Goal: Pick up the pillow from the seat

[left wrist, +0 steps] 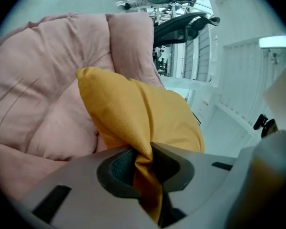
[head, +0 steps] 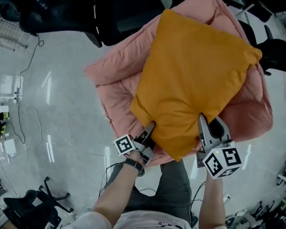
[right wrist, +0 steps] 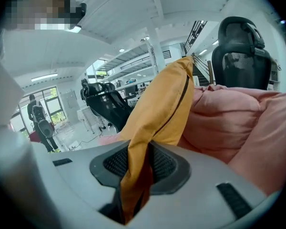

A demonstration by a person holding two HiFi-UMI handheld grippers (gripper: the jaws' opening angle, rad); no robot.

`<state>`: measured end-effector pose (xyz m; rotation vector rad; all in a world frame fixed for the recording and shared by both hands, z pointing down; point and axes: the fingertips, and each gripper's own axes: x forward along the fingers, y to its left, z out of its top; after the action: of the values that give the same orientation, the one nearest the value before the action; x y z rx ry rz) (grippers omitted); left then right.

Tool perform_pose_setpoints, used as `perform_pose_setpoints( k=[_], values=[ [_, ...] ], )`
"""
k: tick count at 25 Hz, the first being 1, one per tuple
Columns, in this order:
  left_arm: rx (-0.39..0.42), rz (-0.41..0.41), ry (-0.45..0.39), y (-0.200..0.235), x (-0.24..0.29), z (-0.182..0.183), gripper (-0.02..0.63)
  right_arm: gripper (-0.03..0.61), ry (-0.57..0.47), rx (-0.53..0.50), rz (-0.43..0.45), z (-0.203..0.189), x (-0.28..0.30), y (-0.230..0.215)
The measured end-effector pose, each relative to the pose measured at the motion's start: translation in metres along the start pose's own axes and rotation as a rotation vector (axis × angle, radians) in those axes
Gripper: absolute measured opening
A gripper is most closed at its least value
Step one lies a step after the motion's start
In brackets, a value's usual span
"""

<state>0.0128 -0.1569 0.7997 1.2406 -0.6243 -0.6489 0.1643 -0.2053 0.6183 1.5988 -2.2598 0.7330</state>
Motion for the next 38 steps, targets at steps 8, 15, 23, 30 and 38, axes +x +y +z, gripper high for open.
perform_pose_setpoints(
  k=[8, 15, 23, 30, 38],
  values=[
    [0.162, 0.058, -0.022, -0.046, -0.027, -0.011, 0.057, 0.107, -0.06, -0.01, 0.048, 0.037, -0.031, 0.026],
    [0.346, 0.07, -0.035, -0.097, -0.044, -0.016, 0.048, 0.097, -0.161, -0.039, 0.061, 0.083, -0.075, 0.05],
    [0.419, -0.01, -0.089, -0.206, -0.055, -0.012, 0.048, 0.097, -0.294, -0.074, 0.074, 0.164, -0.125, 0.085],
    [0.56, -0.154, -0.131, -0.323, -0.049, -0.016, 0.047, 0.097, -0.448, -0.118, 0.095, 0.249, -0.18, 0.11],
    [0.717, -0.3, -0.167, -0.44, -0.053, -0.03, 0.046, 0.097, -0.618, -0.178, 0.104, 0.323, -0.247, 0.142]
  ],
)
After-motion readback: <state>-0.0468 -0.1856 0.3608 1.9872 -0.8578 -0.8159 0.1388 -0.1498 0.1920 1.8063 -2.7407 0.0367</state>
